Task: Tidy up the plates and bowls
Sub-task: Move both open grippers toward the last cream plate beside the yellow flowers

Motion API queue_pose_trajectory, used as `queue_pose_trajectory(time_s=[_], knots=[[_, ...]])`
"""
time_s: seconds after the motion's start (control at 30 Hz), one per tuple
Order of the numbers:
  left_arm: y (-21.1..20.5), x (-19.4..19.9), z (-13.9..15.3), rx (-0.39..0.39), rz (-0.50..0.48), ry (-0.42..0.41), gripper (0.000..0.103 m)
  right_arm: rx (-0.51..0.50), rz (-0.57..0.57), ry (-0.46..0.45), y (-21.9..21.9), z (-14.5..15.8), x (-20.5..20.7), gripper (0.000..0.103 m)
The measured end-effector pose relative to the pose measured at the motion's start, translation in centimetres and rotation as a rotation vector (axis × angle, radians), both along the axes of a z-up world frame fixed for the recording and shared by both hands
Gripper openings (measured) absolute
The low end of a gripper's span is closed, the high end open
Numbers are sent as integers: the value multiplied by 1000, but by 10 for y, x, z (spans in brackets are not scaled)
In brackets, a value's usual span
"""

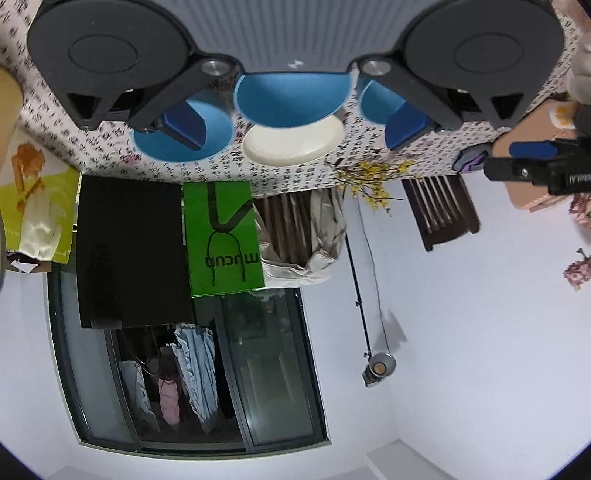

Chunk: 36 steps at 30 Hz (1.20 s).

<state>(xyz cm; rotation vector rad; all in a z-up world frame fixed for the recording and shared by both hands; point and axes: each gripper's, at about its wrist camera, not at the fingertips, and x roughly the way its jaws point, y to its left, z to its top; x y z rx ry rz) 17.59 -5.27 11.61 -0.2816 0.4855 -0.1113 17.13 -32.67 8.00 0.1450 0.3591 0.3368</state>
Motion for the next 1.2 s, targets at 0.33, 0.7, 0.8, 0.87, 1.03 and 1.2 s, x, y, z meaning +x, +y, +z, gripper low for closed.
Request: queue_pose_trajectory(time_s=[0.33, 0.7, 0.8, 0.87, 1.03, 1.2], knots=[[-3, 80, 6, 35, -44, 138, 103, -45, -5, 111, 18, 19, 71, 103], [-12, 150, -14, 49, -43, 287, 103, -75, 0, 271, 31, 15, 143, 103], [-18, 165, -12, 72, -33, 298, 103, -68, -22, 307, 30, 15, 163, 103], [-22, 176, -9, 82, -20, 301, 103, -68, -34, 320, 29, 16, 176, 103], [-29, 206, -2, 112, 19, 313, 103, -73, -81, 325, 26, 19, 206, 103], [-32, 236, -3, 117, 53, 352, 103, -69, -106, 376, 21, 11, 239, 103]])
